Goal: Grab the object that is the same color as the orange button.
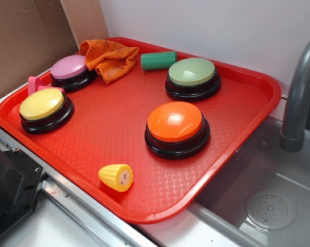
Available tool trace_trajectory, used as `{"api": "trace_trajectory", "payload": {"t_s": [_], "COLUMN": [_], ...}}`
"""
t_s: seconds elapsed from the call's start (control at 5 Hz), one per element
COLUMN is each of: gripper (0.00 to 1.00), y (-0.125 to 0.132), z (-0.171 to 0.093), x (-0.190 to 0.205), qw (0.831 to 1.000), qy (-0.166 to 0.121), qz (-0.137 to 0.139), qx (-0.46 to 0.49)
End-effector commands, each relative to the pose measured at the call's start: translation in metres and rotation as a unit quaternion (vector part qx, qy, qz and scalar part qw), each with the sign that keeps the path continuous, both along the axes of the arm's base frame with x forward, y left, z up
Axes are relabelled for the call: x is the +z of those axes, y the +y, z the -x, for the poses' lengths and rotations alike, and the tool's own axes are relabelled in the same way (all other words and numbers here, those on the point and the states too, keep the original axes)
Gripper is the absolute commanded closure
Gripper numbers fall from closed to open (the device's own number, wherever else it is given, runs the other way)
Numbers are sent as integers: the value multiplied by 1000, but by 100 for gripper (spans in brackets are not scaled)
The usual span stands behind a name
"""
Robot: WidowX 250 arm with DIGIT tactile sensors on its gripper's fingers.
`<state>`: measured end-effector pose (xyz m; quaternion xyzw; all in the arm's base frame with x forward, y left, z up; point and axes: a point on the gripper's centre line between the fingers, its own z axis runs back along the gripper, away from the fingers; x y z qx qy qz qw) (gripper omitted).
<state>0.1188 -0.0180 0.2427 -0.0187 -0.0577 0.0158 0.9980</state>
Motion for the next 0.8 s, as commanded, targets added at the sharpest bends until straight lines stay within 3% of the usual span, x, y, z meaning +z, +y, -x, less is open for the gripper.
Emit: {"api": "trace_trajectory", "payload": {"t_s": [0.0,0.4,0.6], "gripper": [0,0,0], "y": [0,32,58], "z": [0,-51,-84], "x": [0,-33,-55], "qw": [1000,998,996], "qy": [0,-9,-43], "qz": [0,-29,-78], "qx": [0,-49,-32]}}
